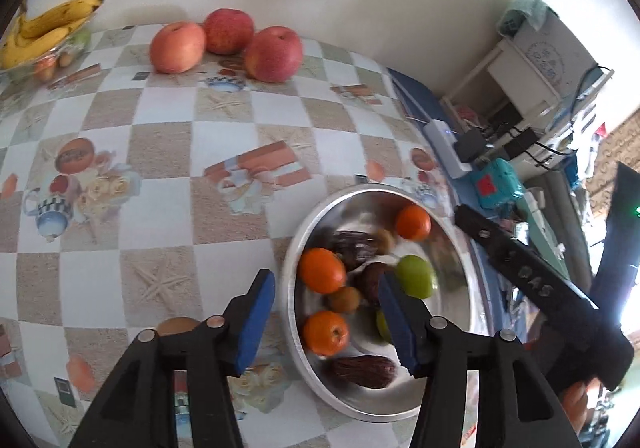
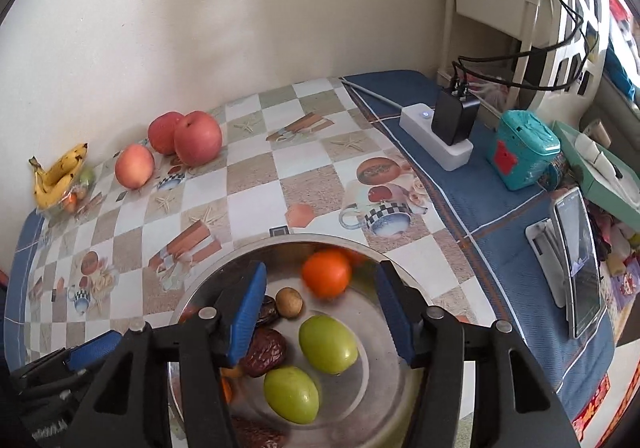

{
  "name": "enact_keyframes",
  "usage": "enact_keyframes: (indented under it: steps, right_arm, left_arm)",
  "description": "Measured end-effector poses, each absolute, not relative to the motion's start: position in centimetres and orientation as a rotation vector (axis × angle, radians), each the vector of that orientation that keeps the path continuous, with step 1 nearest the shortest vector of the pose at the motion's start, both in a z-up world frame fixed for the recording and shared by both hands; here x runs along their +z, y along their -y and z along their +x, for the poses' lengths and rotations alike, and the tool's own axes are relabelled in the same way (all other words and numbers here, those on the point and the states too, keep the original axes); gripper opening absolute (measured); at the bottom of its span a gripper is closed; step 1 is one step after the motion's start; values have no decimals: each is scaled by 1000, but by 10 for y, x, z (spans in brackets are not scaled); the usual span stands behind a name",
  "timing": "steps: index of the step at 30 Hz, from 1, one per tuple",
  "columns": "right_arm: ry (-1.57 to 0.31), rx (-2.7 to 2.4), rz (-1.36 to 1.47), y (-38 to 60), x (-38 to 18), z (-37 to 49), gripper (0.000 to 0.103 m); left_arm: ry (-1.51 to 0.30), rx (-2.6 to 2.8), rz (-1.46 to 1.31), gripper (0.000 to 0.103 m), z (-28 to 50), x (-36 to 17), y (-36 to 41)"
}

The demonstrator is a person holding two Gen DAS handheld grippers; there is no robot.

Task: Organize fruits
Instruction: 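Carry both oranges into the steel basin and open both tools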

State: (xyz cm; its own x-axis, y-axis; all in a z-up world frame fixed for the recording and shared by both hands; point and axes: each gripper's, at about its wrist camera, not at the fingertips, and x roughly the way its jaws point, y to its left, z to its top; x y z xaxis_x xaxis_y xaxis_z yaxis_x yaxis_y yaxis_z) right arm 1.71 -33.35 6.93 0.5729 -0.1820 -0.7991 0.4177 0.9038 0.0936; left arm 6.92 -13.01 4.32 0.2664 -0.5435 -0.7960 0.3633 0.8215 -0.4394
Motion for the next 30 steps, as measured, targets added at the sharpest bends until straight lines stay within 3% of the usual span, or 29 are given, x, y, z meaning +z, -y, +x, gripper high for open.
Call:
enact_keyframes:
  steps: [3, 5, 10, 30]
  right_arm:
    - [-913, -350, 294, 332, 65, 17, 58]
    - [-933, -345, 297, 328, 60, 18, 58]
    - [-1000, -275, 278, 304, 43, 26, 58]
    - [-1014, -220, 251, 237, 39, -37, 58]
  left_arm:
    - [-1155, -555, -178, 63, 75, 37, 120]
    - [-1159, -445, -131, 83, 79, 30, 109]
    - [-1141, -222, -7, 103, 84, 9, 82]
    - [-1130, -8, 128, 103, 11, 3, 11]
